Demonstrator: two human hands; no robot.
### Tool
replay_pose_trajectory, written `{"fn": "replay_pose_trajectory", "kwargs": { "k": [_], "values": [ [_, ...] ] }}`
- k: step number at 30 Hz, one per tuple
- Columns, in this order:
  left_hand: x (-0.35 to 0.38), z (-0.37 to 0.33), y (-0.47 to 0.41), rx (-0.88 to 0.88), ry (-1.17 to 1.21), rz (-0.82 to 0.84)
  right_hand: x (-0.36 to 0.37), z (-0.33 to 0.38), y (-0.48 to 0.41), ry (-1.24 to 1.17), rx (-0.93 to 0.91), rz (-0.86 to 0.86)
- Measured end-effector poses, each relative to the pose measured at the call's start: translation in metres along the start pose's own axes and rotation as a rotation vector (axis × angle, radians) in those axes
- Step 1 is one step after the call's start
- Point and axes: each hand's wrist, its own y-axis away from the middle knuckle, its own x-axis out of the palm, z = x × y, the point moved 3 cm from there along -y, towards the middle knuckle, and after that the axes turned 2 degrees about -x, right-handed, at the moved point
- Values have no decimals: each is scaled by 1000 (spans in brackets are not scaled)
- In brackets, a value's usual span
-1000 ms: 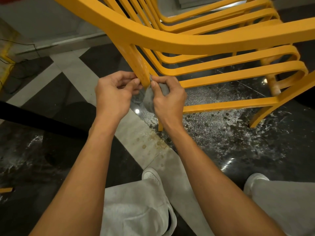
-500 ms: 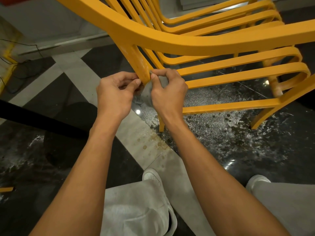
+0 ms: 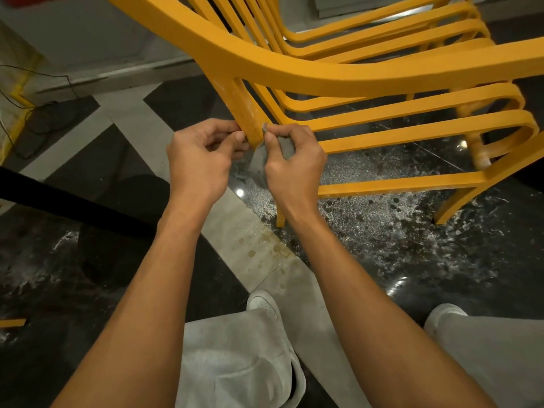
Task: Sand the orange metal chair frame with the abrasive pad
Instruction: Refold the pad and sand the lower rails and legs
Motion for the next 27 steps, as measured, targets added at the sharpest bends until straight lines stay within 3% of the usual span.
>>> {"fn": "replay_pose_trajectory", "kwargs": {
  "k": [7, 11, 16, 20, 27],
  "values": [
    [-3, 2, -3, 27, 21, 7, 4, 19, -3, -46, -42, -38],
    [-3, 4, -5, 23, 56, -8, 3, 9, -8, -14, 63, -6],
    [-4, 3, -4, 61, 90, -8, 3, 19, -8, -77, -18, -1],
    [-4, 3, -4, 78, 97, -10, 1, 9, -9, -56, 60, 12],
    [-6, 1, -4, 109, 114, -17, -1, 14, -5, -80, -15, 19]
  ]
}}
